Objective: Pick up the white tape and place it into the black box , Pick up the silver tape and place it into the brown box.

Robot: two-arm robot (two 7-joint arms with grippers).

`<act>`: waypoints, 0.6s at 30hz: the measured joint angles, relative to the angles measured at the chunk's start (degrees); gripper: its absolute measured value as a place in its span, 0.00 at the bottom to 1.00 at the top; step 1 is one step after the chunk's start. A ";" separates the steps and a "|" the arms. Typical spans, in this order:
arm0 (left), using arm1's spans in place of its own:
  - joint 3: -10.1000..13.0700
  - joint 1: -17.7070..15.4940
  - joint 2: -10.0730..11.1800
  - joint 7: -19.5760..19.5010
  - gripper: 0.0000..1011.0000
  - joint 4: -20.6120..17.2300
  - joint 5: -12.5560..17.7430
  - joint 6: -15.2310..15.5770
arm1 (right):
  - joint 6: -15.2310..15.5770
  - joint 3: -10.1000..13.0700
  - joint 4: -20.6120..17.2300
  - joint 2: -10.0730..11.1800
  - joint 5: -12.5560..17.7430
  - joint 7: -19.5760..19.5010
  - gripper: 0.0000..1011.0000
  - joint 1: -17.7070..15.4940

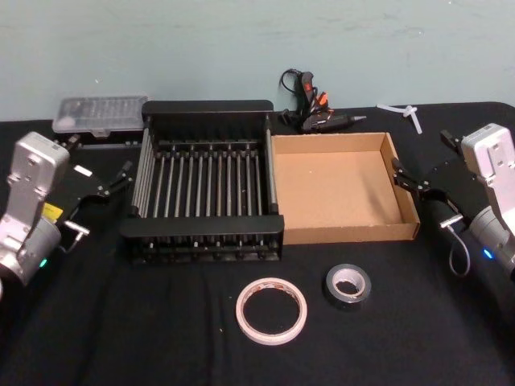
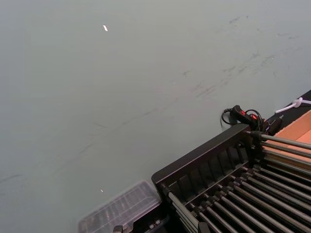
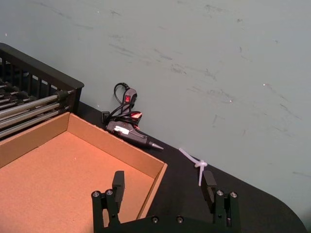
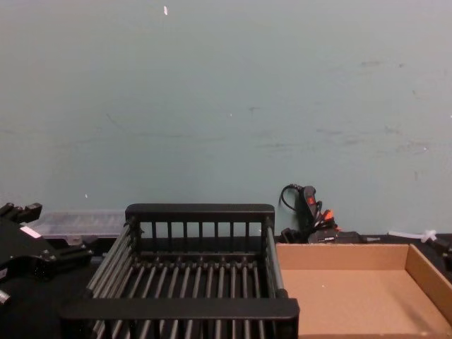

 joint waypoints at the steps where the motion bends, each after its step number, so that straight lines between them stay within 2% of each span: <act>1: 0.00 0.00 0.00 0.00 0.99 0.00 0.00 0.00 | 0.00 0.00 0.00 0.00 0.00 0.00 0.99 0.00; 10: 0.00 0.00 0.00 0.00 0.99 0.00 0.00 0.00 | 0.00 0.05 0.00 -0.02 0.00 0.06 0.99 -0.02; 18: 0.00 0.00 0.00 0.00 0.99 0.00 0.00 0.00 | 1.26 2.05 -2.08 -0.35 2.39 3.10 0.99 -1.40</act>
